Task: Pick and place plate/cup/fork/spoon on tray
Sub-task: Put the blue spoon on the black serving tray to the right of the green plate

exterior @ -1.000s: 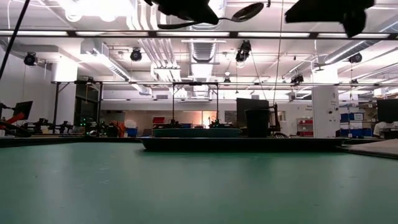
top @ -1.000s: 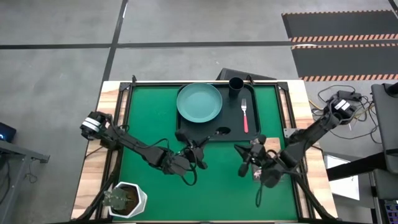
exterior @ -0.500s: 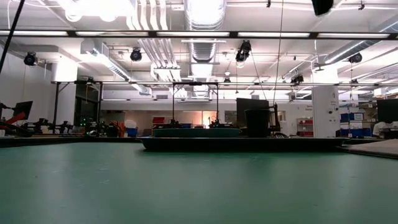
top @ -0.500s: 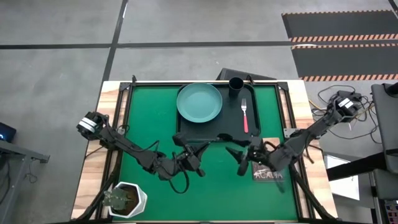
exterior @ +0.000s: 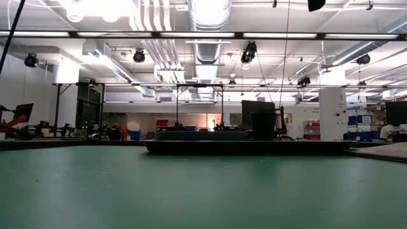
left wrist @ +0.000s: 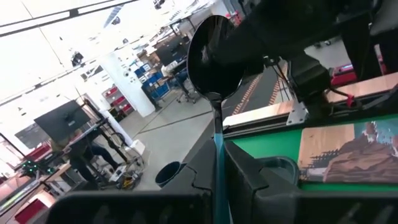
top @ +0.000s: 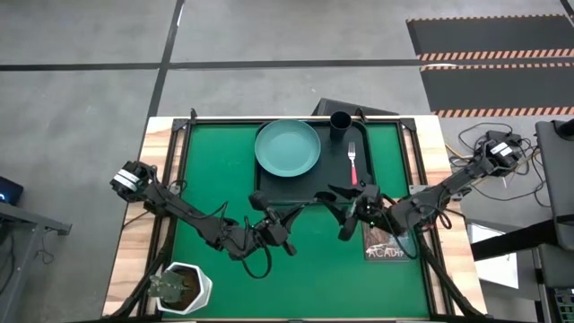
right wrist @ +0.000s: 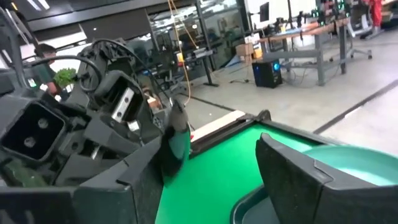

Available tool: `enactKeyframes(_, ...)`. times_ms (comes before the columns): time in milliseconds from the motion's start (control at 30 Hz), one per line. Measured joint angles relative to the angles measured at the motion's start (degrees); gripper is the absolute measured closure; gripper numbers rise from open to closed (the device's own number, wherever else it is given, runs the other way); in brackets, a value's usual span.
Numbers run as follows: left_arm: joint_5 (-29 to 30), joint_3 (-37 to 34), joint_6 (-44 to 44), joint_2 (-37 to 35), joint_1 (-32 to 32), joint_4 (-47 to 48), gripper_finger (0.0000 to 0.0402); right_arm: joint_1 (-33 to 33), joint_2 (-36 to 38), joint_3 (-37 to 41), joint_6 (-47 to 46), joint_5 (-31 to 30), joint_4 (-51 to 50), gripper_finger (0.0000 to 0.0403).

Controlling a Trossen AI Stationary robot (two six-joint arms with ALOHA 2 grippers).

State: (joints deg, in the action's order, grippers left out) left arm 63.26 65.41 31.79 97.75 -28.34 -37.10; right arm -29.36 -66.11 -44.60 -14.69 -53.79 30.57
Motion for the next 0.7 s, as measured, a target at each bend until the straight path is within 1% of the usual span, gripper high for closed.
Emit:
enactKeyframes(100, -0.1, 0.0, -0.4, 0.1, 0.1, 0.0, 0.0401, 0.8, -0.4, 0.0, 2.1, 1.2, 1.8, 0.0189)
enactKeyframes(167, -0.9, 0.0, -2.4, 0.1, 0.5, 0.0, 0.0401, 1.8, -1.1, 0.0, 2.5, 2.9, 2.5, 0.0202)
enactKeyframes(267, -1.8, -0.1, -4.4, 0.1, 0.9, 0.1, 0.0401, 3.2, -2.5, 0.0, 4.0, 4.7, 4.6, 0.023)
enactKeyframes(400, -1.8, -0.1, -4.5, 0.1, 1.0, 0.0, 0.0401, 3.3, -3.3, 0.0, 10.0, 4.9, 8.3, 0.0299)
enactKeyframes(533, -1.9, -0.1, -4.4, 0.1, 1.1, 0.1, 0.0399, 3.3, -3.4, 0.0, 11.7, 5.8, 8.6, 0.0378)
enactKeyframes(700, -2.2, -0.2, -4.5, 0.2, 1.2, 0.3, 0.0378, 3.3, -3.4, 0.0, 12.6, 6.0, 8.6, 0.0389)
